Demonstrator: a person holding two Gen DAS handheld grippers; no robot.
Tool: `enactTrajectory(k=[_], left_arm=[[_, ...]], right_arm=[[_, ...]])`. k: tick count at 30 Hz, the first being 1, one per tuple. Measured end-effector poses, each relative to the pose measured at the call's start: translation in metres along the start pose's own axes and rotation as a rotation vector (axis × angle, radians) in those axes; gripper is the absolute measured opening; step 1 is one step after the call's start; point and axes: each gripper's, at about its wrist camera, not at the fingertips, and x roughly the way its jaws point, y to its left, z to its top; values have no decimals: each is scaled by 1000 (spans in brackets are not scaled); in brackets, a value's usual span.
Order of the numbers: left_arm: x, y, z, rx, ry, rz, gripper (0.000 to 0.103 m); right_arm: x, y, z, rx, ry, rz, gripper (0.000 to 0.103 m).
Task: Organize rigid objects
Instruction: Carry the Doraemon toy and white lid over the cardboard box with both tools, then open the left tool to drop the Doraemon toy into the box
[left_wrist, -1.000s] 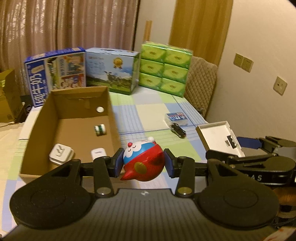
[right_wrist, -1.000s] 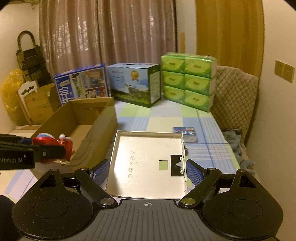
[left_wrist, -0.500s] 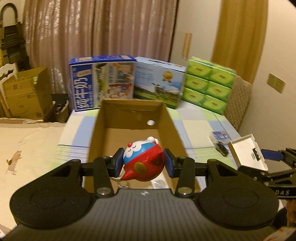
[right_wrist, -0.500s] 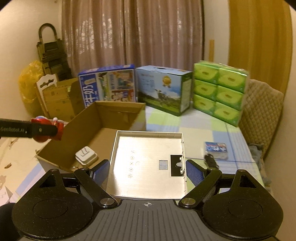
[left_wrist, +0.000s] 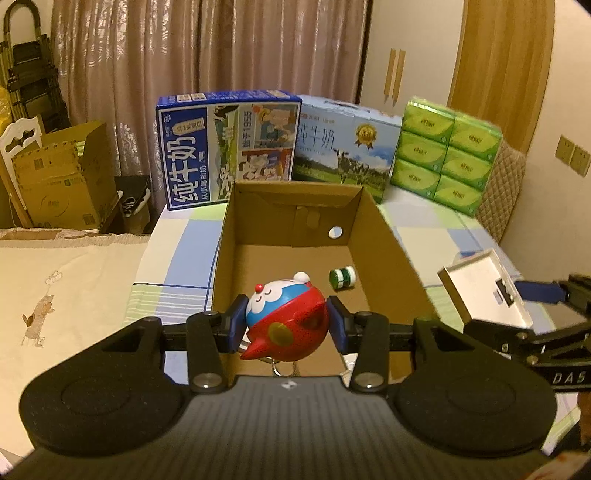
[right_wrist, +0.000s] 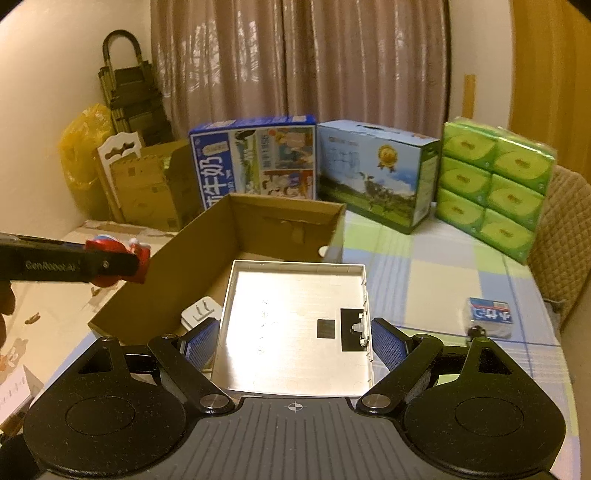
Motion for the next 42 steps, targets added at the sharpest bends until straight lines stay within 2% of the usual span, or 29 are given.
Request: enactTrajectory(k=[15,42], left_arm=[[30,3,-13,27,46,29,40],[39,4,-19,28,79,36,40]], right_arm=[[36,13,1,-16,44,23,85],[46,19,-3,-19,70,25,85]])
